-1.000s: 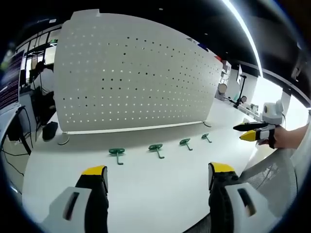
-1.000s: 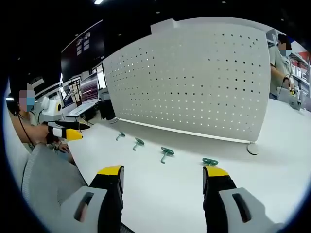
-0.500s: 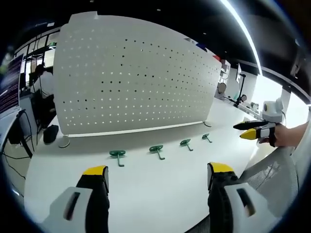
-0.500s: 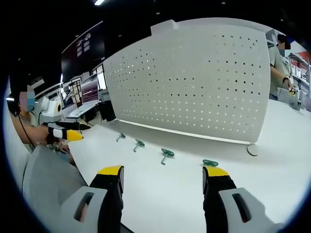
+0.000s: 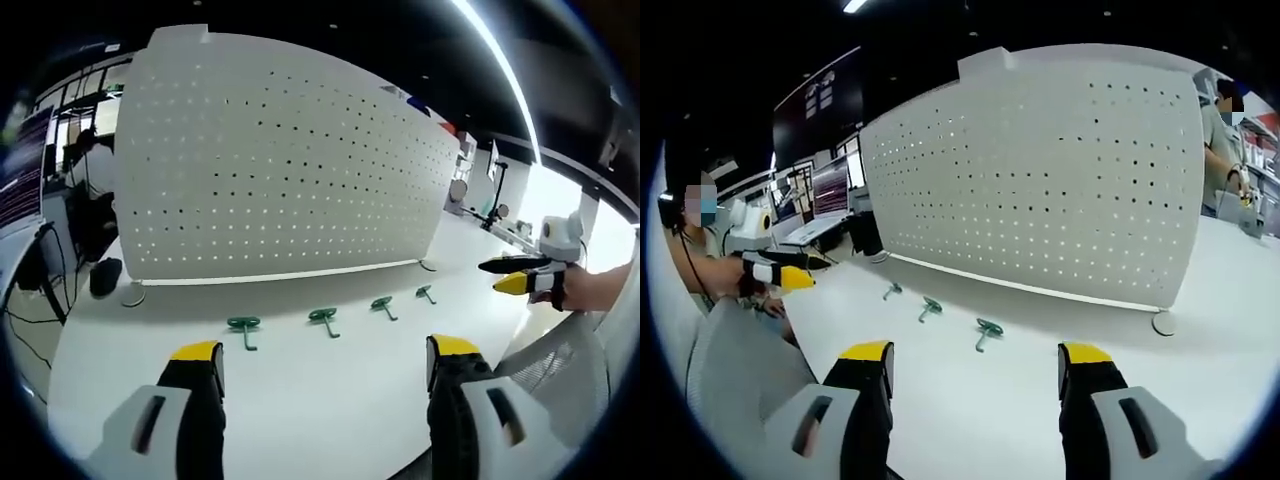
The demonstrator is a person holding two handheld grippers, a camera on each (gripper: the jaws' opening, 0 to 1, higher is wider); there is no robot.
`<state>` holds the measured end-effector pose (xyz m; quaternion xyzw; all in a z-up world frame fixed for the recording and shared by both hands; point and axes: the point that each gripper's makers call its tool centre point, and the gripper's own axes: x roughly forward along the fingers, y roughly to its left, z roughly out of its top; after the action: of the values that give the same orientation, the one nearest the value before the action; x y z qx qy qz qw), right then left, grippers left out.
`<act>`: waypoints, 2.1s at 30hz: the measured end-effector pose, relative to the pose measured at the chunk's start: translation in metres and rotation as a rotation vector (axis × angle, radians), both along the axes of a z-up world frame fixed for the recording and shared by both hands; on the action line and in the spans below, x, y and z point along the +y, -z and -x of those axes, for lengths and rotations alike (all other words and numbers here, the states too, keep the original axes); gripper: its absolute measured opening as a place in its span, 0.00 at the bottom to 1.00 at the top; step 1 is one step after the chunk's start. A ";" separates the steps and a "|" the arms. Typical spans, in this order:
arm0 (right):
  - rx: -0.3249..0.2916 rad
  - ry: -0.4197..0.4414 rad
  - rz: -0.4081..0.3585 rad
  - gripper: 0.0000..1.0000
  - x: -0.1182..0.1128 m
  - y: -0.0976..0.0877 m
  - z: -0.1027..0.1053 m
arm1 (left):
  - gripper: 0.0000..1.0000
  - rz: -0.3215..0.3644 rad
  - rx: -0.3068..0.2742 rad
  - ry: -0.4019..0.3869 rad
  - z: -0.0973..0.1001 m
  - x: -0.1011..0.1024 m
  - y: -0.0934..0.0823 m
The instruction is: Insert the hook assembly into the mounting plate slot until the hook locks in place.
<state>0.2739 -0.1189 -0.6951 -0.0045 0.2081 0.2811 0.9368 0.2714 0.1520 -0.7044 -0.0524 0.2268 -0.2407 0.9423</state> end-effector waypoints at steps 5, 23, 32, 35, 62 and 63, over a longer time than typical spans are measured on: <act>-0.032 -0.008 -0.011 0.64 0.003 -0.008 -0.002 | 0.85 0.001 -0.011 0.007 -0.002 -0.001 -0.003; -0.104 0.019 -0.018 0.65 -0.002 -0.022 -0.005 | 0.85 -0.013 -0.038 0.008 -0.011 0.005 -0.006; -0.174 0.020 -0.037 0.65 -0.003 -0.037 -0.005 | 0.85 -0.031 -0.013 0.025 -0.022 0.007 0.002; -0.172 0.024 -0.040 0.65 -0.004 -0.037 -0.006 | 0.84 -0.047 -0.005 0.039 -0.025 0.008 0.007; -0.277 0.008 -0.068 0.65 -0.002 -0.060 -0.001 | 0.83 -0.208 0.143 0.199 -0.050 0.028 0.041; -0.277 0.008 -0.069 0.65 -0.002 -0.059 -0.001 | 0.83 -0.226 0.149 0.219 -0.050 0.028 0.043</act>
<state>0.2753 -0.1212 -0.6359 -0.0101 0.0669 0.2810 0.9573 0.3217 0.1795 -0.7471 0.0611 0.3260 -0.3104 0.8908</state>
